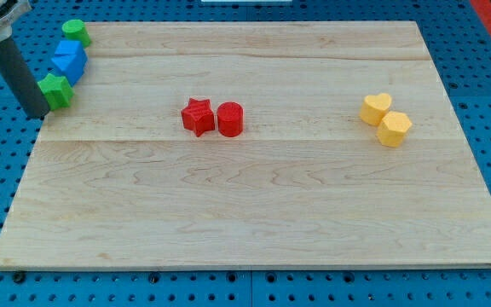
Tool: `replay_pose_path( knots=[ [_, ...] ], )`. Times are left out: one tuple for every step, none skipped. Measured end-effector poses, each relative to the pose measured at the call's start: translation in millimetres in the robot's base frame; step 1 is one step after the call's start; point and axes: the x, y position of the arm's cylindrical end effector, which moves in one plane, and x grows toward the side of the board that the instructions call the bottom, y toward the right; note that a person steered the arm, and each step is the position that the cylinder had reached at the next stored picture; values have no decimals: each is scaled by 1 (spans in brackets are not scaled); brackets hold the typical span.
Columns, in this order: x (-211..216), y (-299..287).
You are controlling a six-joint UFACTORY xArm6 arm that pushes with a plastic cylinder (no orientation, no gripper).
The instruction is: Move green star at the center top of the board
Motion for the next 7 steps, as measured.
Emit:
replay_pose_path(
  knots=[
    [-4,56],
    [26,49],
    [31,-13],
    [15,-13],
    [-27,-13],
    [-35,31],
    [-40,129]
  ],
)
